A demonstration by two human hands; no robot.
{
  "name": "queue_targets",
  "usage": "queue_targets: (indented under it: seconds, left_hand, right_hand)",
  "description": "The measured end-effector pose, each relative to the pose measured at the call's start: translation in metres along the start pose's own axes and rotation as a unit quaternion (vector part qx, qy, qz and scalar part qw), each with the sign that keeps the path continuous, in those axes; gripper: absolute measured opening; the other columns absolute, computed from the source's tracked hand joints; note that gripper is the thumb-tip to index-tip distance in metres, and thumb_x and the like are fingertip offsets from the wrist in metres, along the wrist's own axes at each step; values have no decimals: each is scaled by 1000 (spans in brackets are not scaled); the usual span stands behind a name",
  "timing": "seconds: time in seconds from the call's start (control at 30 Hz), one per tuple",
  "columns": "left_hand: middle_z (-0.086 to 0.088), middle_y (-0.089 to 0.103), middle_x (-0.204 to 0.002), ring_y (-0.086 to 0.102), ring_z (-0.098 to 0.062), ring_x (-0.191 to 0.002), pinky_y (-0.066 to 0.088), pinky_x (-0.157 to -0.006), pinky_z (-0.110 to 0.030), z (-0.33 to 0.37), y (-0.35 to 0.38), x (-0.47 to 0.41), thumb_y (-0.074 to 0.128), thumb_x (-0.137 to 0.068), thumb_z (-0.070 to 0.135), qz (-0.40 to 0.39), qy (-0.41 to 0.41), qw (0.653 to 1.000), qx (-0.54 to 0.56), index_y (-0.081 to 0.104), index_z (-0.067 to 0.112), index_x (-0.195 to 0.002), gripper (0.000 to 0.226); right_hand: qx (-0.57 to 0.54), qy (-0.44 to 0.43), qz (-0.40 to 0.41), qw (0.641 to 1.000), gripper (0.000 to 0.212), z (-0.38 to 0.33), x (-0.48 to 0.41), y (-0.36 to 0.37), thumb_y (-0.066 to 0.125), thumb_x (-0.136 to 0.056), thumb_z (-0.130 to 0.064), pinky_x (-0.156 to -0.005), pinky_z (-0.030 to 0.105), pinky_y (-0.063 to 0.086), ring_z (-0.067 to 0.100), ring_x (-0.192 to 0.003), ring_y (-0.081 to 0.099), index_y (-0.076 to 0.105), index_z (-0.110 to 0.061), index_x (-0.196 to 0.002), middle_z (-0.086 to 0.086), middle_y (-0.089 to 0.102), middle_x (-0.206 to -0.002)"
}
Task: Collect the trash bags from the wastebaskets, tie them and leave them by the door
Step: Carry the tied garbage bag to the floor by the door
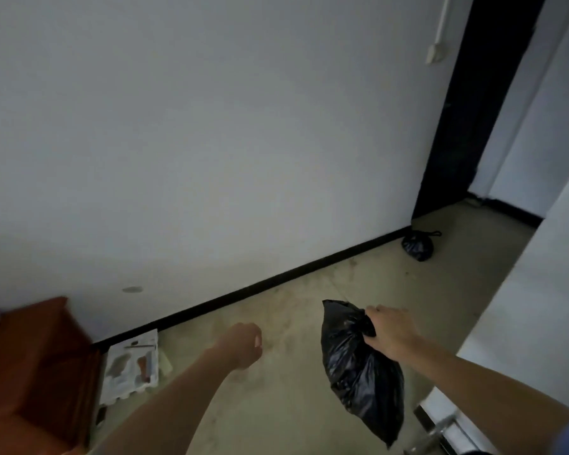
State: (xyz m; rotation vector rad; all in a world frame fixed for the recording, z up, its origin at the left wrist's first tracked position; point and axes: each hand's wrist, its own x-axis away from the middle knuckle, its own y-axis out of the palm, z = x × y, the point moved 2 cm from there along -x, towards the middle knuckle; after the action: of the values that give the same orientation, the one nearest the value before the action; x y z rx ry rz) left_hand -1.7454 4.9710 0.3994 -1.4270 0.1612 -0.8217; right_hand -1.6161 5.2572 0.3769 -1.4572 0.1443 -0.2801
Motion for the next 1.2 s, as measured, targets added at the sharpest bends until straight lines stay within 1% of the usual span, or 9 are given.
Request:
queue_targets:
  seconds: [0.13, 0.23, 0.3, 0.5, 0.73, 0.87, 0.97, 1.1, 1.2]
  left_hand:
    - [-5, 57, -125, 54, -23, -115, 45, -91, -32, -16, -55, -106, 49, -94, 30, -31, 41, 998, -23, 59, 18, -115, 27]
    - [-4, 58, -123, 55, -23, -113, 45, -88, -32, -1, -111, -192, 49, -93, 30, -26, 79, 996, -31, 58, 20, -115, 25]
    - [-3, 58, -122, 56, -23, -112, 47, -91, -33, 31, -143, -310, 50, -93, 30, -26, 108, 993, -29, 59, 21, -114, 25]
    - [-5, 57, -123, 55, -24, -114, 47, -95, -35, 70, -147, -352, 51, -92, 29, -55, 134, 988, -59, 59, 21, -114, 24]
    - [-4, 60, -122, 57, -21, -111, 48, -94, -33, 162, -189, -524, 49, -91, 27, -78, 159, 983, -48, 62, 19, -112, 25]
    - [-3, 58, -122, 55, -21, -112, 45, -92, -30, 196, -217, -597, 48, -91, 29, -84, 159, 983, -45, 60, 19, -111, 25]
    - [-3, 60, -119, 57, -20, -107, 43, -84, -28, 221, -232, -657, 49, -90, 28, -89, 166, 981, -51, 58, 24, -101, 15]
    - [-3, 59, -121, 57, -20, -109, 42, -85, -27, 264, -249, -751, 49, -92, 28, -92, 186, 977, -54, 60, 21, -112, 23]
    - [-3, 59, -123, 56, -20, -111, 43, -89, -28, 301, -258, -826, 49, -93, 26, -92, 208, 972, -59, 60, 19, -114, 25]
  right_hand:
    - [-5, 65, -16, 998, 45, 21, -79, -7, 54, -86, -57, -80, 34, 52, 20, -93, 64, 51, -24, -116, -2, 63, -107]
    - [-10, 115, -17, 993, 45, 51, -132, -22, 54, -86, -56, -79, 32, 50, 20, -94, 64, 50, -24, -117, -2, 63, -106]
    - [-23, 161, -17, 987, 46, 108, -204, -9, 53, -87, -55, -80, 32, 49, 20, -95, 64, 48, -23, -119, -2, 62, -107]
    - [-40, 188, -35, 981, 45, 141, -232, -4, 51, -87, -55, -81, 32, 49, 20, -97, 64, 47, -25, -120, -2, 62, -110]
    - [-96, 212, -67, 970, 42, 269, -358, 29, 52, -87, -50, -86, 31, 47, 20, -102, 61, 49, -22, -119, 1, 61, -115]
    - [-113, 231, -79, 963, 38, 334, -405, 31, 54, -87, -49, -83, 31, 49, 19, -97, 62, 51, -21, -112, 1, 63, -112]
    - [-106, 250, -71, 960, 39, 383, -445, 32, 55, -84, -51, -79, 30, 50, 19, -94, 64, 52, -22, -109, -1, 64, -109]
    - [-104, 279, -67, 952, 42, 452, -502, 41, 56, -82, -53, -78, 28, 49, 20, -95, 65, 54, -23, -113, 0, 64, -108]
    - [-106, 291, -66, 949, 40, 501, -548, 52, 54, -83, -54, -76, 28, 48, 19, -92, 64, 54, -23, -109, -1, 64, -106]
